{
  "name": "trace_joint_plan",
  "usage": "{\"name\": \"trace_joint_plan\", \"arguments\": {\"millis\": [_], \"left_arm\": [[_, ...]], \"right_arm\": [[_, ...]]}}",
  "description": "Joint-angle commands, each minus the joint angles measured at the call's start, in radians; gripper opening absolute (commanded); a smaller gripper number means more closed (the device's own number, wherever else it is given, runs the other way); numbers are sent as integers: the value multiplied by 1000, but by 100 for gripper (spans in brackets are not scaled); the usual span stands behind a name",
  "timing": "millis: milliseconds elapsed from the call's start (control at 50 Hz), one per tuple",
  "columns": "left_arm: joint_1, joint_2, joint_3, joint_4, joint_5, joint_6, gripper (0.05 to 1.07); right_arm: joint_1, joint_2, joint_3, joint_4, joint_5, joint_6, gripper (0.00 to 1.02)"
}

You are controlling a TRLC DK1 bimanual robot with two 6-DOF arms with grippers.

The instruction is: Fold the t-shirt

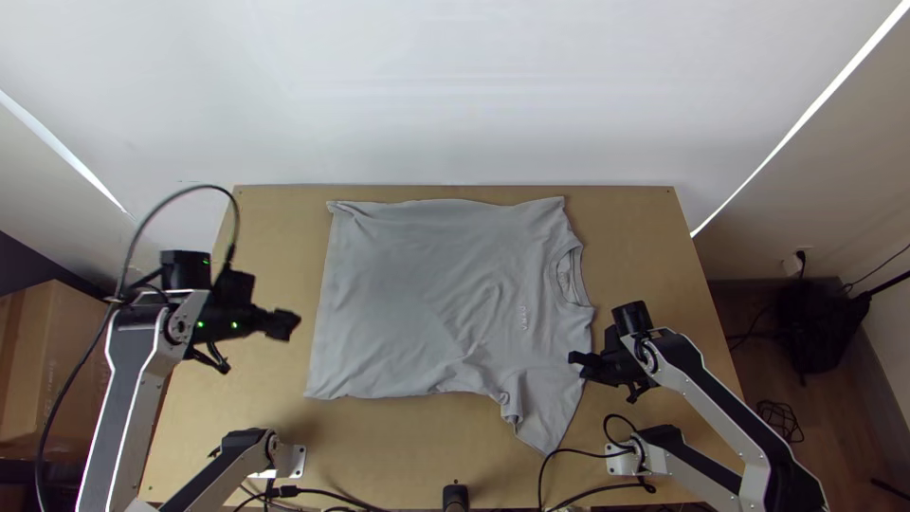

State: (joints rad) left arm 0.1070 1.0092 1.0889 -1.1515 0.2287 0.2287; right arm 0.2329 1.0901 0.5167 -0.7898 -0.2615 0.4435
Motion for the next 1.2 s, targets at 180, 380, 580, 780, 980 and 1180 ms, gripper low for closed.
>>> {"name": "trace_joint_plan", "arguments": {"millis": [180,380,580,780,980,1180], "left_arm": [[-3,45,-198,-182,-65,343,101],[-15,85,-300,-177,-88,409,101],[-78,117,-371,-174,-115,416,92],[-159,167,-406,-116,-137,377,92],[-204,212,-409,-59,-137,347,82],[-219,239,-402,3,-127,327,65]], "right_arm": [[-1,-6,-26,3,15,-9,3],[-4,-6,-26,4,15,-9,3],[-4,-2,-26,9,15,-8,3],[-4,2,-24,11,15,-6,3],[-4,-4,-27,11,15,-6,3],[-6,-9,-29,11,15,-6,3]]}}
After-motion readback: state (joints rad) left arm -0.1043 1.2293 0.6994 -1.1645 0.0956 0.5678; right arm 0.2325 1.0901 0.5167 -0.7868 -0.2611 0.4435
